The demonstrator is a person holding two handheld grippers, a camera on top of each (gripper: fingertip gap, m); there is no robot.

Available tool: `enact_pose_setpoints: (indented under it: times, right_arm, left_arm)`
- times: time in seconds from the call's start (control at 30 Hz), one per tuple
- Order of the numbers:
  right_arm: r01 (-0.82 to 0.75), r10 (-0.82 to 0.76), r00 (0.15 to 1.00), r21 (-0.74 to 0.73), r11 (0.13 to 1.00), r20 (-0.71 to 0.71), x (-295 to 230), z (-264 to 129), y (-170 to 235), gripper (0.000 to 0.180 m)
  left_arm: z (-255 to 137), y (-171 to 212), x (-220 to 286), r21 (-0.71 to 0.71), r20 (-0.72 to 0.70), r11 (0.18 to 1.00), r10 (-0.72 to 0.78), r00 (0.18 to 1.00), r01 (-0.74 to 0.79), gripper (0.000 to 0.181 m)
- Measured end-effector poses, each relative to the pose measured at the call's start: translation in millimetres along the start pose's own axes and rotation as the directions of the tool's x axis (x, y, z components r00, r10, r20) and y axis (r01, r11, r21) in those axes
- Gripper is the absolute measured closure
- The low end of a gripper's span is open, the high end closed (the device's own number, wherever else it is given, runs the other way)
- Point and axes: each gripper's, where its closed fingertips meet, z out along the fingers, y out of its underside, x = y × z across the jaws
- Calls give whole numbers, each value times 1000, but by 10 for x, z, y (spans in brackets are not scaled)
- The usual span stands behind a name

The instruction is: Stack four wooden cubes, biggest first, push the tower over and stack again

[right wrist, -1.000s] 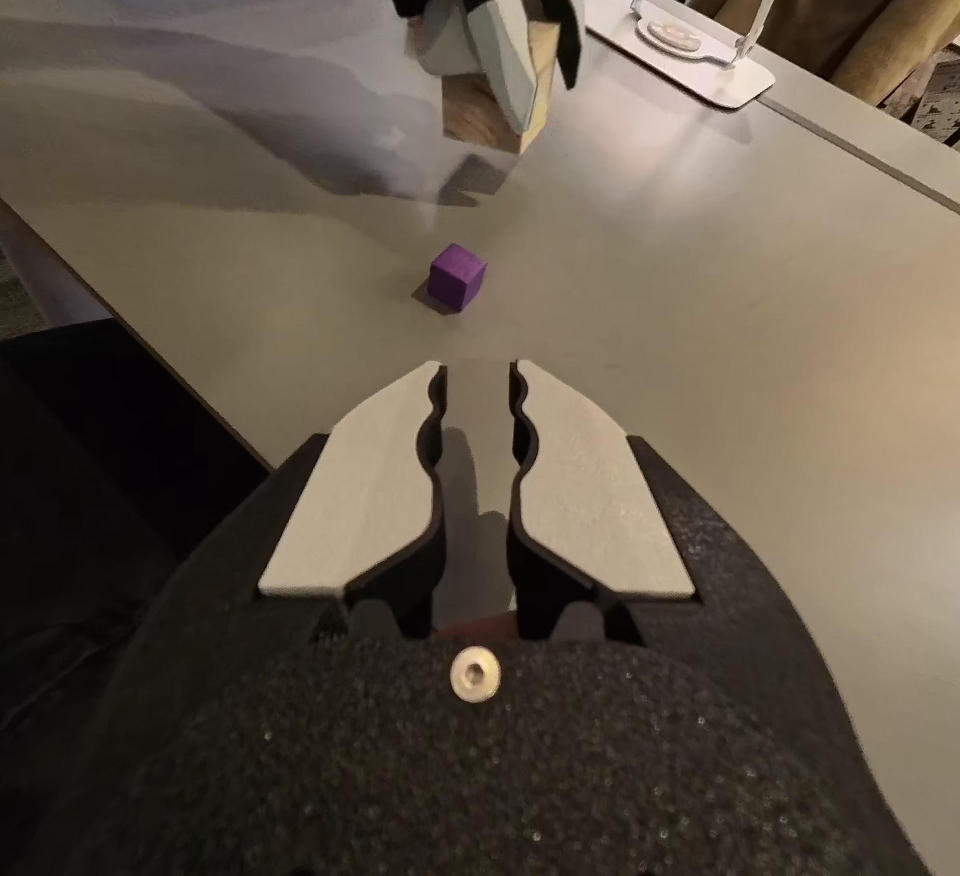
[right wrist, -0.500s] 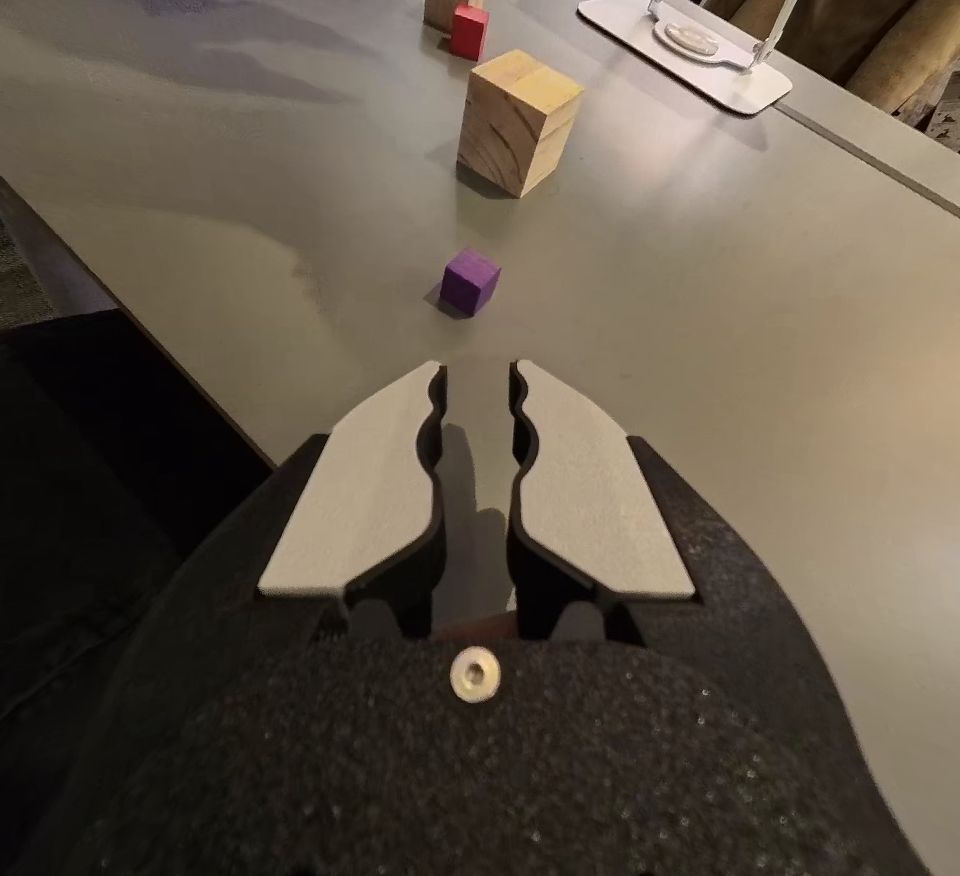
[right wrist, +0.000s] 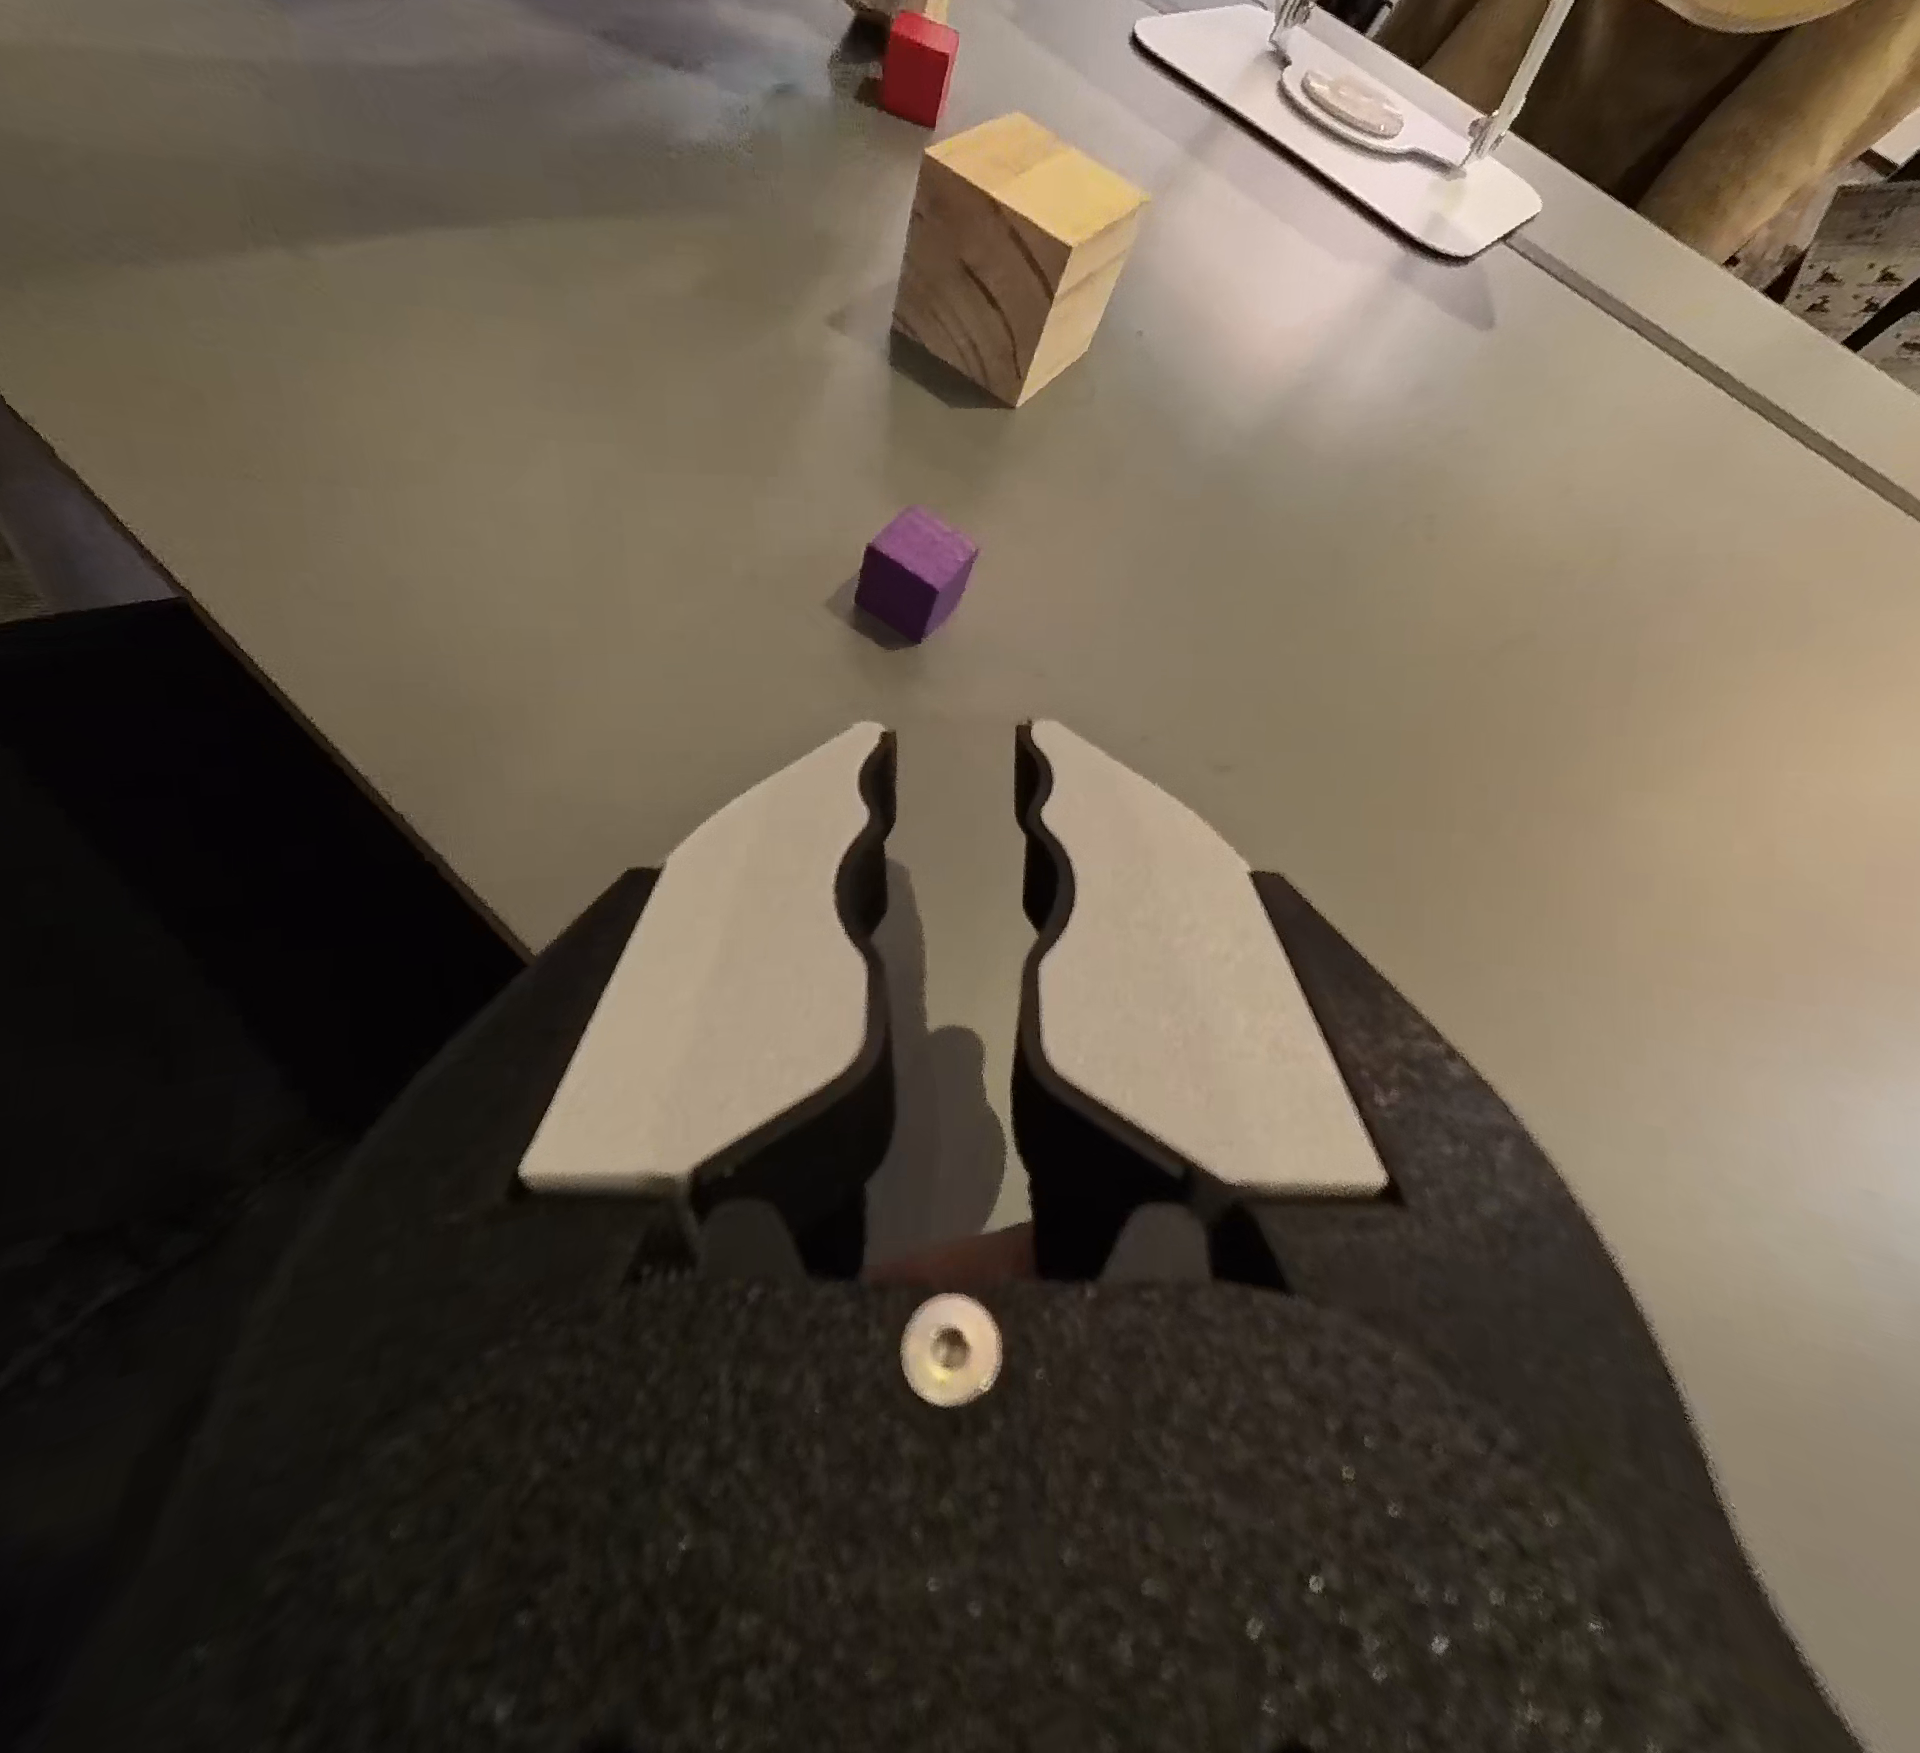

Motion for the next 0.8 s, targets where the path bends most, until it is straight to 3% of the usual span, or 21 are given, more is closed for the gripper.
enact_pose_setpoints:
  times: [0.23,0.47,0.6,0.67,0.73,0.8]
  right_arm:
    - [3,-3,1000,5,1000,10,-16,12,-4,159]
    - [13,-13,1000,9,1000,8,-18,-13,-9,159]
    - [13,-13,1000,10,1000,5,4,-20,1,160]
    - [11,-11,1000,11,1000,3,14,-28,7,160]
    - [10,-10,1000,14,1000,-2,25,-48,2,161]
    - [8,-8,1000,19,1000,-6,34,-74,-5,161]
  left_arm:
    - [-64,41,38,-29,-6,998,55,998,-55,143]
    - [-228,30,45,-18,-3,999,43,999,-43,126]
    - [-734,-251,124,155,-8,987,42,999,-40,122]
    - [-1270,-552,245,396,-18,918,9,1000,-1,118]
    - [-1916,-793,390,670,-20,740,-61,998,59,117]
    - [-2405,-789,507,829,-22,545,-193,981,125,118]
